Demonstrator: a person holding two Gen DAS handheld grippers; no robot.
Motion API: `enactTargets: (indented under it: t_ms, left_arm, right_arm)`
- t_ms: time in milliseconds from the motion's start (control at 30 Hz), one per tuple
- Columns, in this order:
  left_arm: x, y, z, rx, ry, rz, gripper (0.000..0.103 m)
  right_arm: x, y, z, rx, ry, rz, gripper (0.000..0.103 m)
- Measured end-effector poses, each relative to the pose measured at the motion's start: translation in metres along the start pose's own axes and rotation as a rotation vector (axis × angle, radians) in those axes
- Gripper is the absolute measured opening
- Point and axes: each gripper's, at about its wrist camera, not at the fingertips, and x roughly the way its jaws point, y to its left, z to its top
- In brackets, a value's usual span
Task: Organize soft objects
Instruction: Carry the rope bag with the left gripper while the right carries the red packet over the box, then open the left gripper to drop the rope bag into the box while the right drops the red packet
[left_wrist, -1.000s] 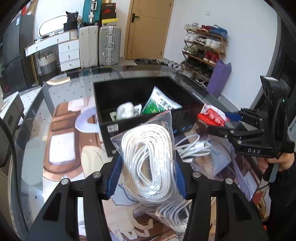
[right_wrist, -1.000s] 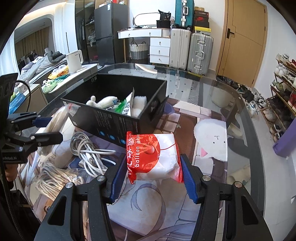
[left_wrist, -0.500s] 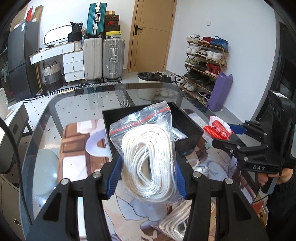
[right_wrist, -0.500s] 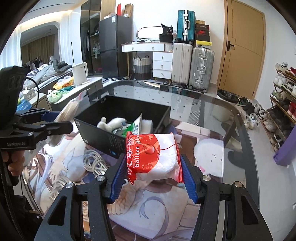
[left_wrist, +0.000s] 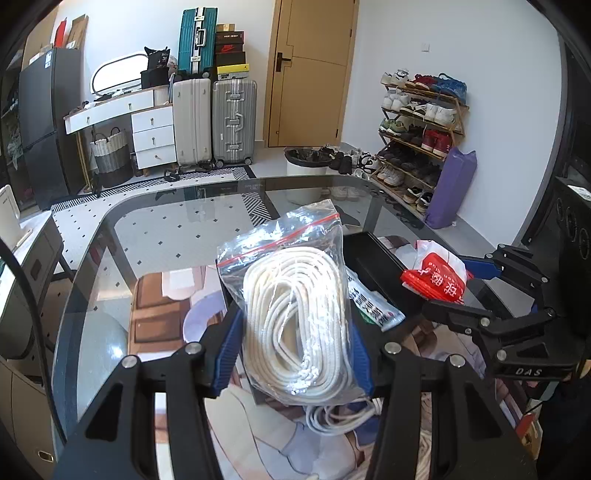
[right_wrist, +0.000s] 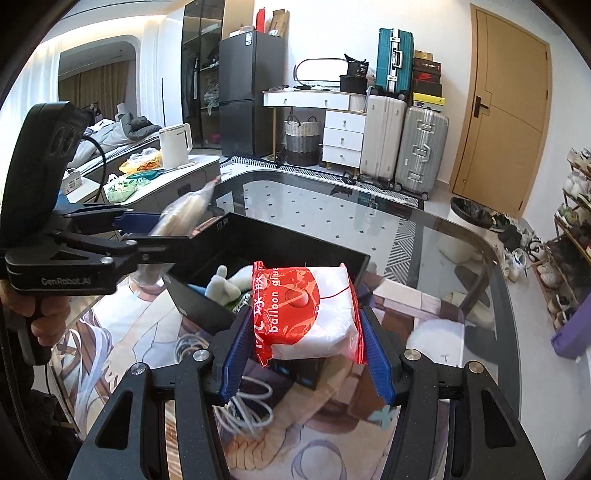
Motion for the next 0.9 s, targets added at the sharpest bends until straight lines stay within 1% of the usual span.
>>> enactTargets:
  t_ms: [167,533,900]
  left_arm:
    - [0.012,-0.003,0.007,0.019,0.006,0.022,0.051]
    - [0.041,-0.003,0.016,0.04,0.052,0.021,0.051]
    - [0.061,-0.005,0.013,0.079,0.094,0.038,0.051]
  right_arm:
    - [0.014,0.0,0.01,-0.006,0.011,0.011,0.057]
    - [0.04,-0.005,0.018,-0.02,0.039,0.03,0.057]
    - [0.064,-0.01,0.022,-0.026,0.062,0.037,0.058]
